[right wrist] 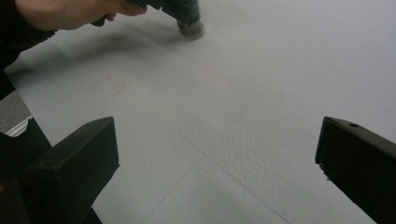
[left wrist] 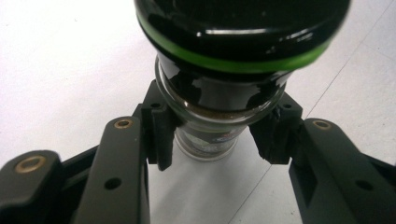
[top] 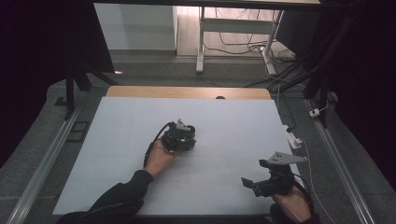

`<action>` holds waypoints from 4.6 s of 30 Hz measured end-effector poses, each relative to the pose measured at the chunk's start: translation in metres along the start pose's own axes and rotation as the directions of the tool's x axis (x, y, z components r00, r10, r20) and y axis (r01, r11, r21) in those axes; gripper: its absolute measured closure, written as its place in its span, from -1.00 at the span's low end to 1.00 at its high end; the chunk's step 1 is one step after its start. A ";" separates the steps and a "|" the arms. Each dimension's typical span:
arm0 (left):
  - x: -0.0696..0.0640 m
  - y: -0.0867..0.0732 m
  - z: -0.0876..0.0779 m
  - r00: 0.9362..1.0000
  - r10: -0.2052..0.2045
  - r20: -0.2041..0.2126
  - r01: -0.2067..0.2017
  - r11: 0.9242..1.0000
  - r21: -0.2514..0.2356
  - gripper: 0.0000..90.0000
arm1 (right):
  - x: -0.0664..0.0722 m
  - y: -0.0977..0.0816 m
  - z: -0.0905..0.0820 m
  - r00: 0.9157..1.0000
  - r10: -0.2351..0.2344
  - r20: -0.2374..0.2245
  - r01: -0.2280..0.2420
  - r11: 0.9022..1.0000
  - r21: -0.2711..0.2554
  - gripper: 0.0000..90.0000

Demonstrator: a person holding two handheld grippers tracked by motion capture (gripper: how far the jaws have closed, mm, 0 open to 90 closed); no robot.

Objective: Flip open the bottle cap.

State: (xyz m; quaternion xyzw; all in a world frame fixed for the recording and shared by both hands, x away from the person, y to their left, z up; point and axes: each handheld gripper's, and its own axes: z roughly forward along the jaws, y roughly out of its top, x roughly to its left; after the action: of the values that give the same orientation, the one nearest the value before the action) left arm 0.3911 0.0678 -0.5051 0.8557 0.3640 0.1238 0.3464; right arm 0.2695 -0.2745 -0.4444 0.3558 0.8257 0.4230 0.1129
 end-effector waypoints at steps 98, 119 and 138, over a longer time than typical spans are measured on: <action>-0.001 -0.002 0.001 1.000 0.001 -0.005 -0.001 1.000 -0.002 0.19 | 0.034 0.117 0.174 0.981 -0.137 -0.136 0.148 0.986 0.079 0.99; -0.001 -0.002 0.001 1.000 -0.003 -0.008 0.003 1.000 -0.004 0.19 | 0.031 0.122 0.166 0.987 -0.117 -0.108 0.121 0.992 0.035 0.99; -0.001 -0.003 0.001 1.000 -0.002 -0.006 0.002 1.000 -0.006 0.19 | 0.022 0.136 0.163 0.992 -0.104 -0.074 0.104 0.995 -0.009 0.99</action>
State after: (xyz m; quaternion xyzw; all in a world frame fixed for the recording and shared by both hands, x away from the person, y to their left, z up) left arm 0.3893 0.0678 -0.5076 0.8538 0.3655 0.1272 0.3481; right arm 0.3997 -0.1060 -0.4365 0.2959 0.8457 0.4315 0.1049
